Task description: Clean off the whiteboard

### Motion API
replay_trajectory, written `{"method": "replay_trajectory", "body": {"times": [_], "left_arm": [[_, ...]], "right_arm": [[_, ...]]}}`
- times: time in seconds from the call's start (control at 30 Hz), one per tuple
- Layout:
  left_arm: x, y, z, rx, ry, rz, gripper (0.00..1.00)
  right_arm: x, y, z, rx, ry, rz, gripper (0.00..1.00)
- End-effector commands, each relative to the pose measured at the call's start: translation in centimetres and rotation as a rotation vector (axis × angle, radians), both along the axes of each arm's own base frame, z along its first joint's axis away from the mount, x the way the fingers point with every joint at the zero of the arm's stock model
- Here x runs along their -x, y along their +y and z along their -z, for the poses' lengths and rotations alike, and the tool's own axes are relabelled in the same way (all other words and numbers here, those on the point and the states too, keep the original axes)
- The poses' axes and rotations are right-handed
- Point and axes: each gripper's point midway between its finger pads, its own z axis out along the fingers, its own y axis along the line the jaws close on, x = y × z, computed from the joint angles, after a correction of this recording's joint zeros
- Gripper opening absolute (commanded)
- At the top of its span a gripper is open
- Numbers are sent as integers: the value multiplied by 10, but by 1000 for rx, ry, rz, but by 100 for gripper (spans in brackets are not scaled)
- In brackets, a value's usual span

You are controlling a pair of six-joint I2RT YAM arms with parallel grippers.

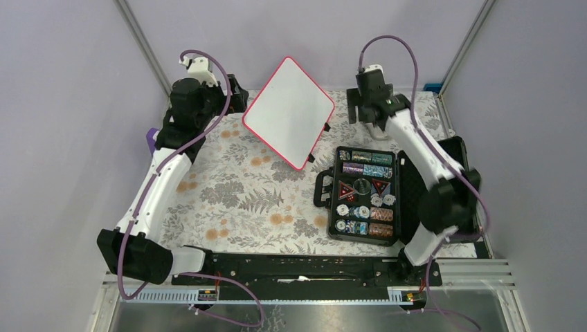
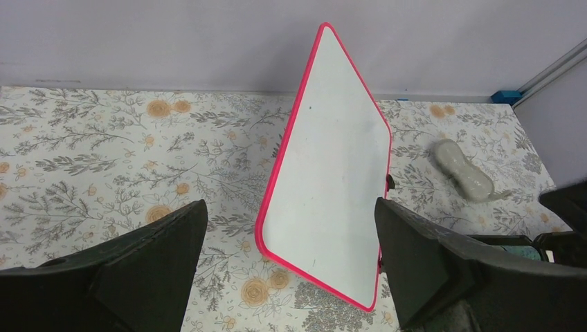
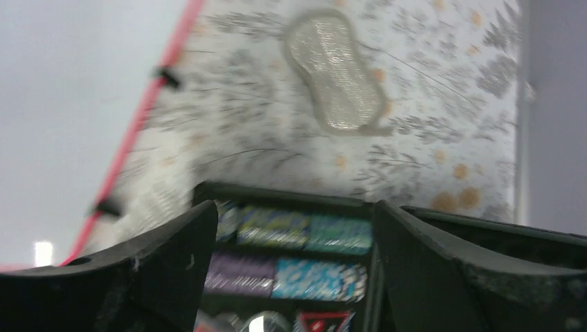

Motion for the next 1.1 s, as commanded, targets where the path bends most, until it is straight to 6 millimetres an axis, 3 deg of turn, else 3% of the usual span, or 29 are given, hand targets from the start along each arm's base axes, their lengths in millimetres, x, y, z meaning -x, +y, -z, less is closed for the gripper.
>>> {"method": "replay_trajectory", "body": {"times": [0.0, 0.1, 0.23, 0.33, 0.47, 0.57, 0.67, 0.83, 0.97, 1.07], "left_arm": [[6, -12, -24, 10, -77, 46, 99], [11, -21, -30, -2, -98, 75, 99], [32, -44, -50, -16, -148, 159, 99], [57, -61, -76, 1, -211, 217, 99], [103, -70, -141, 146, -321, 312, 99], [149, -72, -193, 266, -443, 416, 99], [186, -63, -226, 332, -537, 459, 99], [223, -37, -249, 353, -639, 403, 99], [241, -14, -257, 334, -712, 329, 99], [239, -7, -256, 312, -709, 284, 99]], "right_arm": [[59, 44, -49, -251, -140, -144, 95], [104, 49, -68, -404, -201, -197, 100], [165, 40, -120, -543, -349, -263, 100], [207, 19, -165, -576, -503, -281, 100], [262, -11, -217, -559, -720, -329, 100], [295, -35, -244, -540, -857, -326, 100], [320, -60, -262, -502, -952, -281, 100], [354, -94, -285, -466, -1072, -197, 100], [369, -109, -293, -470, -1137, -152, 100], [367, -115, -293, -466, -1143, -114, 100]]}}
